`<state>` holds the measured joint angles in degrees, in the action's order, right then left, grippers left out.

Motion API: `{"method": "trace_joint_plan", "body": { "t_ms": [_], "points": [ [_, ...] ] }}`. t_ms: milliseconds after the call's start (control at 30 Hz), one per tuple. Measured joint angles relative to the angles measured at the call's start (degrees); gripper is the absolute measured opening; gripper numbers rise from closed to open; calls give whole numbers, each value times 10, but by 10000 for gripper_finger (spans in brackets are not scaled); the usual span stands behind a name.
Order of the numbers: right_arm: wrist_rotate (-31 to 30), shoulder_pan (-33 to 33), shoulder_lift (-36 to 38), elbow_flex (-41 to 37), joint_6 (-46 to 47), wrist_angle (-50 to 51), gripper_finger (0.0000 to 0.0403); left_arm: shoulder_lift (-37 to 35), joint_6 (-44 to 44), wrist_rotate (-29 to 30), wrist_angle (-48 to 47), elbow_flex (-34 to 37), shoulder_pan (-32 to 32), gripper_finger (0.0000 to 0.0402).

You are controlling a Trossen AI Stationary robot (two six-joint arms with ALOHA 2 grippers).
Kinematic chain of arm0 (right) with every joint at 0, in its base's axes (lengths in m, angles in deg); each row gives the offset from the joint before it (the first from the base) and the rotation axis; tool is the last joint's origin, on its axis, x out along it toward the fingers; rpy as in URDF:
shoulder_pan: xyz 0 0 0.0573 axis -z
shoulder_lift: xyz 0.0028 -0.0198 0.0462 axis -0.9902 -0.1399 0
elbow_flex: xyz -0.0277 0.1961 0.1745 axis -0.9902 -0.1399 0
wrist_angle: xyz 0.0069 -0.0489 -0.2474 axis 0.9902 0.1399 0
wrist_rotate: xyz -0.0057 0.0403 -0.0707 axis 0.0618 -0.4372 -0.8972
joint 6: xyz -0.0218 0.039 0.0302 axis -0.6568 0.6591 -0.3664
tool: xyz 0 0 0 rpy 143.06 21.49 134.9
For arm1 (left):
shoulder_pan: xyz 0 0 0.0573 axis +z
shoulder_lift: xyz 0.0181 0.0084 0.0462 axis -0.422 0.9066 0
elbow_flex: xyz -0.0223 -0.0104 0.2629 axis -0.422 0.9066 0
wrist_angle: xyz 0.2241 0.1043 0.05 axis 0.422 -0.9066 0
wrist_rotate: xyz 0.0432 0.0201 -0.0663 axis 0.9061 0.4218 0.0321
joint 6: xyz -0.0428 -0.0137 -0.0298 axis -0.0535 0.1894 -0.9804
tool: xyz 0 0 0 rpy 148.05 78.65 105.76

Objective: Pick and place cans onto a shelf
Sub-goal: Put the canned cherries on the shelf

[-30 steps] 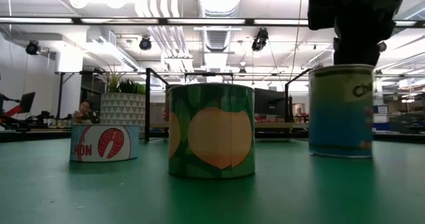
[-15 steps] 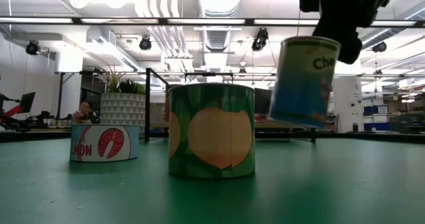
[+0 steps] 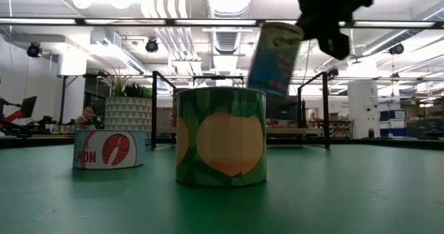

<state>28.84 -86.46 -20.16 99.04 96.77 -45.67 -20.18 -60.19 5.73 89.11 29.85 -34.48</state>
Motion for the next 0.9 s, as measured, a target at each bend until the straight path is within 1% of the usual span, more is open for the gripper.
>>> {"method": "trace_joint_plan", "body": {
  "t_ms": [133,233,433,567,733,833,900],
  "points": [
    [38,53,-19,42,-43,0,8,-28,14,20,10,2,0,0],
    [65,94,-44,79,-66,8,8,-45,17,23,23,15,0,0],
    [100,168,-126,171,-128,46,8,-89,2,22,53,52,0,0],
    [116,211,-193,251,-180,86,8,-121,-7,21,55,71,-3,0],
    [117,255,-272,350,-239,160,8,-151,-7,21,61,91,-4,0],
    [117,272,-308,392,-261,191,8,-162,-7,20,62,96,-6,0],
    [130,282,-327,409,-271,199,8,-165,-7,20,62,98,-6,0]
  ]
}}
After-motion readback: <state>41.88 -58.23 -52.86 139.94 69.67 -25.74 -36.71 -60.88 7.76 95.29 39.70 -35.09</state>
